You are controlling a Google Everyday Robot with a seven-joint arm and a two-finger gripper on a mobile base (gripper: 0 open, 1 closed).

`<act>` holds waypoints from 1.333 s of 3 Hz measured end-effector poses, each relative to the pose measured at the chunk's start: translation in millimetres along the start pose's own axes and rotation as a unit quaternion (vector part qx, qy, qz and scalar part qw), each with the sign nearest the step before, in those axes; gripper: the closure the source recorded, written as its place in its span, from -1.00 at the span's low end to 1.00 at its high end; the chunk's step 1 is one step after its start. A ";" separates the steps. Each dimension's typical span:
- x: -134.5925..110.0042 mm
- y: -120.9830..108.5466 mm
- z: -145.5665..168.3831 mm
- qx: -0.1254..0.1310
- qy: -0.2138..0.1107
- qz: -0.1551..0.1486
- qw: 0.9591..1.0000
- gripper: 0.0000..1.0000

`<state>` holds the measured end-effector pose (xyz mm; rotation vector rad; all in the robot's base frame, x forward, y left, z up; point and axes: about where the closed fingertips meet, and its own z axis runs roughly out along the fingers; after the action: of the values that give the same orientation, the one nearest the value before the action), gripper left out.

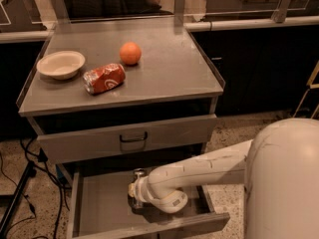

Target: Place redbull can into middle drawer

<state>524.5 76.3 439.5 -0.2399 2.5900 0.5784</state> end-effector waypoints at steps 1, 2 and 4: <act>6.0 0.3 13.1 -0.005 0.015 0.004 1.000 1.00; 18.3 1.3 22.6 -0.013 0.029 0.012 0.999 1.00; 19.9 2.3 27.7 -0.015 0.041 0.009 0.999 1.00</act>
Offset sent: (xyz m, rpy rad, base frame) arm -0.0150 0.0137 -0.0417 0.0298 0.1049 0.0199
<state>517.8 89.2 408.6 -0.2545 2.6677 0.6269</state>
